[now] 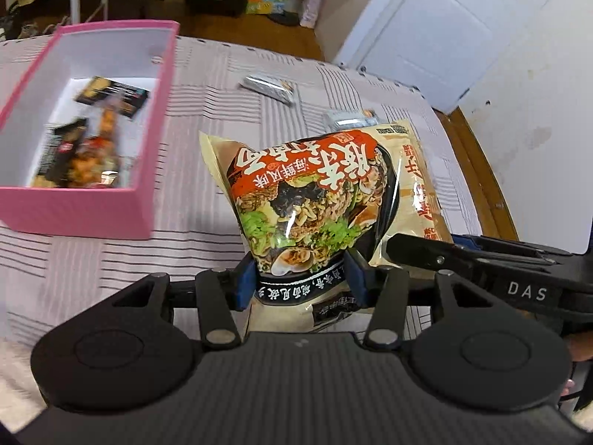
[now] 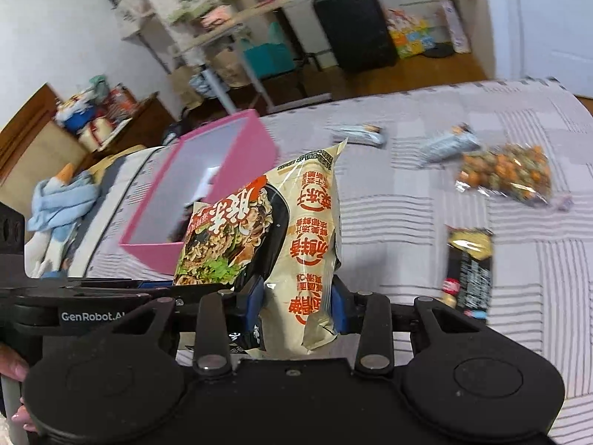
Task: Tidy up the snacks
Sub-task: 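Lift the noodle bag with both grippers and carry it over the box, then lower the noodle bag into the pink box and open both grippers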
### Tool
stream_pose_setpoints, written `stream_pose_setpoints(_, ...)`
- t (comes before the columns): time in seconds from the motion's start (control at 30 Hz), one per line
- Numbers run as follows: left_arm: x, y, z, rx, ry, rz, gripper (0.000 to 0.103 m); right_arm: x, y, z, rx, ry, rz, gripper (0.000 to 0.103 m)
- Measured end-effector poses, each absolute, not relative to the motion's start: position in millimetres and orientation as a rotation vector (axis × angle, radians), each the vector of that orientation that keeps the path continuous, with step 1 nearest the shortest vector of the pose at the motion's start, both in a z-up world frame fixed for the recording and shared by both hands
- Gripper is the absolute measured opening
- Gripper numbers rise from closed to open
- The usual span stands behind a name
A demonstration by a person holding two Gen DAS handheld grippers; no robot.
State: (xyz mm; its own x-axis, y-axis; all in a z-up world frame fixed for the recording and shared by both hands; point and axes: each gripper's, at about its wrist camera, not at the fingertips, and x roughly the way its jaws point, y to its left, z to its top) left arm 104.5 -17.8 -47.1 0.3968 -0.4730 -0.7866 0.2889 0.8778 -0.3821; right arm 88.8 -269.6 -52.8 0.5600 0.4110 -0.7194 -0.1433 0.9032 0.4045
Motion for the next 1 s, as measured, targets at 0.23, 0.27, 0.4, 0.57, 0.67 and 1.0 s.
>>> stream_pose_setpoints(0.23,102.8,32.2,-20.7,-0.203,1.005,-0.428,0.048,107.8,-218.1,-28.0,0.261,0.913,0.402,0.043)
stream_pose_setpoints(0.27,105.2,40.5,-17.8,-0.205,0.996,-0.414,0.048,112.9,-209.5,-25.5,0.251,0.911,0.411,0.043)
stream_pose_setpoints(0.4,121.5,66.7,-8.9,-0.203,0.963,-0.371,0.048,137.0,-178.7,-20.3,0.210,0.894,0.432,0.043)
stream_pose_setpoints(0.57,159.2,92.1,-9.3,-0.193,0.945,-0.335,0.048,173.3,-154.9,-25.1,0.212,0.879,0.453,0.043)
stream_pose_setpoints(0.67,182.4,108.6,-17.3,-0.191,0.953,-0.311,0.048,192.5,-135.8,-33.1,0.217,0.894,0.471,0.043)
stream_pose_setpoints(1.0,240.5,151.4,-62.0,-0.199,1.004,-0.254,0.048,239.4,-93.3,-75.5,0.239,0.938,0.469,0.043)
